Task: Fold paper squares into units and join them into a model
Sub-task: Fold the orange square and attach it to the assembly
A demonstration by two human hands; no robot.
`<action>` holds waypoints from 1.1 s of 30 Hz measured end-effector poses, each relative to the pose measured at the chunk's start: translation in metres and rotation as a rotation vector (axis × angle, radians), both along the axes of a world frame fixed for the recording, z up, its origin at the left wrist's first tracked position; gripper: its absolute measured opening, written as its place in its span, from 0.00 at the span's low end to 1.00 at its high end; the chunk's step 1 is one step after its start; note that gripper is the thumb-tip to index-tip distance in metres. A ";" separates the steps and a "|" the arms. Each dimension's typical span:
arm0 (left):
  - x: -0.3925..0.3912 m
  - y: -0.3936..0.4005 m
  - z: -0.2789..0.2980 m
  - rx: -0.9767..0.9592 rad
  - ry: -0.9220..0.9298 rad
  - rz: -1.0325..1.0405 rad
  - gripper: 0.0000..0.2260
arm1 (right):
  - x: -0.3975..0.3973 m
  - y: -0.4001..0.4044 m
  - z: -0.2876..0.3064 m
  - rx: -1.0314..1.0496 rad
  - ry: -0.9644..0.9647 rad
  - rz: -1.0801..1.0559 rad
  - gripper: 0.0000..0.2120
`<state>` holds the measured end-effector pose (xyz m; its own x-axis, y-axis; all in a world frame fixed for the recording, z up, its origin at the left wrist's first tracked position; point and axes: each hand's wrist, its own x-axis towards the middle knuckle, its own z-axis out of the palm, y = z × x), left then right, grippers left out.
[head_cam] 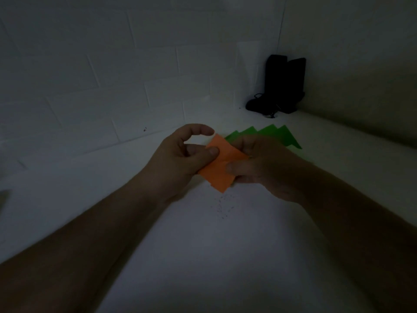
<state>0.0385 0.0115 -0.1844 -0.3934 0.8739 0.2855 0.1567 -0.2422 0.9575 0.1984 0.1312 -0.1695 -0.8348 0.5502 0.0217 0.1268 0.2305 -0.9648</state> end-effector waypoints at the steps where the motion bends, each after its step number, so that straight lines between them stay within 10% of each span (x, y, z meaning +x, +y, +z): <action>1: -0.001 0.000 0.000 0.005 0.011 0.012 0.12 | 0.000 0.000 0.000 0.035 -0.022 -0.010 0.07; 12: -0.001 0.002 -0.001 0.057 -0.122 0.041 0.04 | -0.001 0.000 -0.002 0.455 0.093 -0.166 0.13; 23: 0.007 0.000 0.001 -0.038 -0.206 -0.036 0.16 | -0.007 0.005 -0.005 0.260 0.236 -0.309 0.07; 33: -0.002 0.000 0.003 -0.145 -0.204 0.123 0.10 | 0.004 0.006 0.002 0.466 0.049 -0.005 0.25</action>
